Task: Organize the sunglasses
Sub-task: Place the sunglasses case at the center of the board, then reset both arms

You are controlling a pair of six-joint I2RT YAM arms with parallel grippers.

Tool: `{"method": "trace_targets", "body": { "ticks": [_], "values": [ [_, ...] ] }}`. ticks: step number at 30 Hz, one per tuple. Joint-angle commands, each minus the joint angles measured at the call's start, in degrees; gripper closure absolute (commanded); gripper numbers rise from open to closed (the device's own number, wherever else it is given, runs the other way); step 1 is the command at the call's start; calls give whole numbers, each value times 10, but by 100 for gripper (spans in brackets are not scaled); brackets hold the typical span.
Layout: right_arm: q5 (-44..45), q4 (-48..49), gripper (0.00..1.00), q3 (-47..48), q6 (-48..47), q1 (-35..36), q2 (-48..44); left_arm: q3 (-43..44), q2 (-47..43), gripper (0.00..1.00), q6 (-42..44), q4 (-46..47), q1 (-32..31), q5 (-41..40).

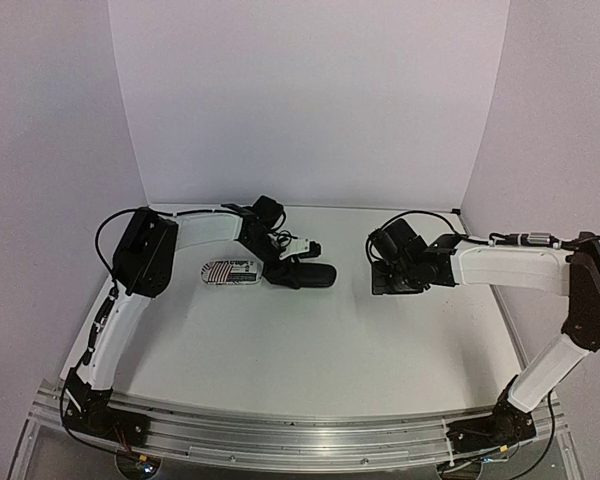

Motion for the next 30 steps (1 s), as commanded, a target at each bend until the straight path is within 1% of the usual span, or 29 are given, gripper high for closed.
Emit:
{"method": "trace_targets", "body": {
  "ticks": [1, 2, 4, 6, 9, 12, 13, 19, 22, 23, 25, 27, 28, 30],
  "values": [
    [9, -1, 46, -3, -2, 3, -12, 27, 5, 46, -11, -15, -1, 12],
    [9, -1, 45, -3, -3, 3, -12, 22, 5, 41, -6, -18, -1, 11],
    [10, -1, 43, -3, -3, 3, -11, 11, 0, 28, -4, -17, -1, 8],
    [9, 0, 43, -2, -3, 3, -9, 6, -5, 18, -6, -13, -1, 8],
    [5, 0, 42, 2, -5, 3, -4, 4, -9, 9, -17, -2, -1, 6],
    [1, 0, 42, 4, -7, 3, 1, 5, -14, 5, -25, 5, -1, 5],
    [0, 0, 41, 4, -7, 3, 1, 4, -15, 2, -28, 8, -1, 6],
    [12, 2, 40, 10, -16, 3, -6, -16, -68, 0, -54, 53, -1, 6],
    [39, 12, 35, 12, -31, 2, -13, -9, -123, 0, -78, 62, -1, 3],
    [48, 19, 33, 12, -38, 1, -16, -10, -140, 0, -84, 64, 0, 1],
    [51, 50, 24, 9, -59, -10, -31, -29, -208, 0, -103, 66, 0, -4],
    [41, 102, 9, -6, -88, -28, -50, -73, -277, 0, -149, 82, 3, -23],
    [33, 129, 3, -17, -100, -39, -61, -102, -327, 0, -181, 95, 8, -36],
    [8, 189, 2, -51, -120, -75, -89, -169, -410, 0, -262, 119, 36, -73]
  ]
}}
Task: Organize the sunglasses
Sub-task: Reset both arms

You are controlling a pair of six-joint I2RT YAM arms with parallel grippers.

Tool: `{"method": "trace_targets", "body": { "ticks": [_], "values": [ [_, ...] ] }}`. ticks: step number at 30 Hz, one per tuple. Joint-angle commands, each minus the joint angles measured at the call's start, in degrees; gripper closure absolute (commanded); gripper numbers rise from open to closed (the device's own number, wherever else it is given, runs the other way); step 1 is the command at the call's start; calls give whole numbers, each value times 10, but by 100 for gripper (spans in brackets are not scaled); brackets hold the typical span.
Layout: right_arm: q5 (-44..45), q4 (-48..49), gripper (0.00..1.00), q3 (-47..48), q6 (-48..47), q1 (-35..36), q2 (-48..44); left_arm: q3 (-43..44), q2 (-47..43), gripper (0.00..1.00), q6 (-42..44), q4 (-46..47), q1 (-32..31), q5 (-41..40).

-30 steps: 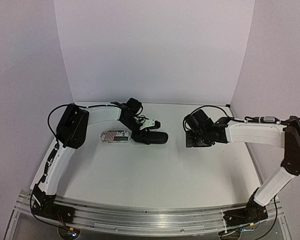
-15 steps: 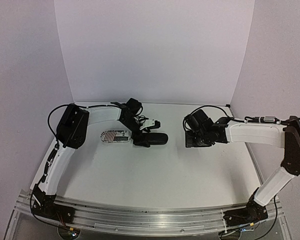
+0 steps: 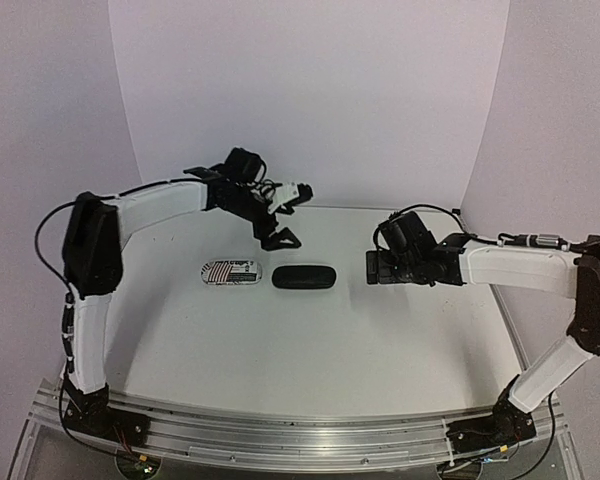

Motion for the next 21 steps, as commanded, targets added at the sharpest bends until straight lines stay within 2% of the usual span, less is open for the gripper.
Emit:
{"method": "trace_targets", "body": {
  "ticks": [1, 3, 5, 9, 11, 13, 16, 18, 21],
  "values": [
    [-27, 155, 2, -53, -63, -70, -87, -113, -242, 0, -188, 70, 56, -71],
    [-57, 227, 2, -104, -84, -116, -139, -205, -326, 0, -272, 75, 96, -133],
    [-74, 293, 2, -171, -114, -159, -187, -297, -409, 0, -307, 84, 143, -202],
    [-31, 425, 2, -311, -154, -207, -303, -521, -593, 0, -353, 147, 195, -340],
    [-46, 476, 2, -377, -186, -221, -356, -605, -659, 0, -370, 152, 216, -364],
    [-60, 513, 2, -432, -215, -224, -401, -669, -712, 0, -390, 148, 248, -349],
    [-54, 528, 2, -493, -221, -226, -436, -772, -787, 1, -434, 184, 281, -355],
    [-52, 538, 2, -522, -216, -226, -453, -837, -833, 8, -471, 226, 295, -385],
    [-52, 570, 2, -560, -214, -226, -457, -867, -875, 13, -493, 274, 303, -401]
  ]
}}
